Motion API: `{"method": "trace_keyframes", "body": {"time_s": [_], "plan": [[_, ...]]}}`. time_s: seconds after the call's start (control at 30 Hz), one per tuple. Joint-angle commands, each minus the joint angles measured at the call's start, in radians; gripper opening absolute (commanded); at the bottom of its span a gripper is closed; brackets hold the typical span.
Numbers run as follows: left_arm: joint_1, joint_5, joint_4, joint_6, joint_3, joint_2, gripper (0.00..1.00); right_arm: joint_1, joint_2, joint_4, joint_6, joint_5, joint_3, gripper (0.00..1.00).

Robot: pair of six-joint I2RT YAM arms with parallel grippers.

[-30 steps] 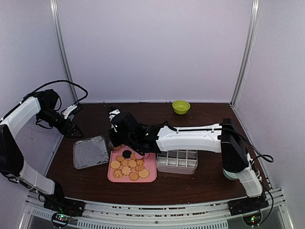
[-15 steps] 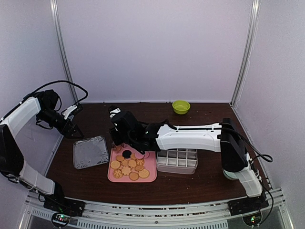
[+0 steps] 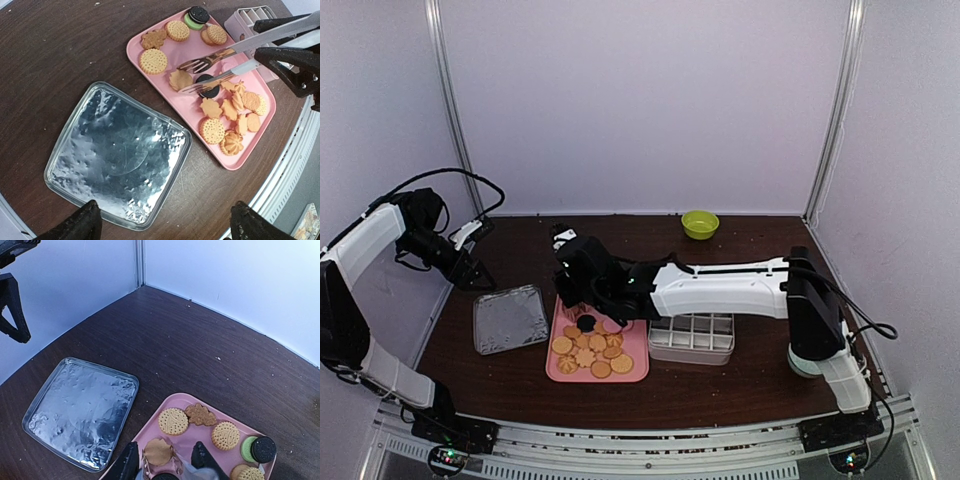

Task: Pack the cookies
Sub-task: Pick up the fake cookies from the plate, then place the fake cookies in the empty pocket of the box.

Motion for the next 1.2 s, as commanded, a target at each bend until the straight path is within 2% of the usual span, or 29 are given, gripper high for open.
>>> {"method": "trace_keyframes", "body": {"time_s": [0.0,0.13,0.27,0.63,0.8,0.97,1.17], "plan": [[0.005,0.019,-0.013,0.017,-0.006,-0.008,0.92,-0.005,-0.089,0.019,-0.026,0.035,0.015,0.21],[0.005,0.023,-0.013,0.016,-0.001,-0.006,0.91,-0.009,-0.174,0.042,-0.048,0.049,-0.021,0.21],[0.006,0.027,-0.013,0.014,0.006,0.000,0.91,-0.017,-0.296,0.067,-0.063,0.086,-0.127,0.21],[0.005,0.053,-0.013,0.013,0.009,0.007,0.91,-0.095,-0.745,0.017,-0.014,0.259,-0.642,0.21],[0.006,0.059,-0.015,0.012,0.016,0.010,0.91,-0.128,-0.904,-0.045,0.036,0.317,-0.818,0.21],[0.005,0.060,-0.018,0.009,0.027,0.017,0.91,-0.147,-0.982,-0.075,0.077,0.342,-0.914,0.22],[0.006,0.063,-0.018,0.005,0.030,0.019,0.91,-0.165,-0.974,-0.068,0.088,0.345,-0.945,0.22]]}}
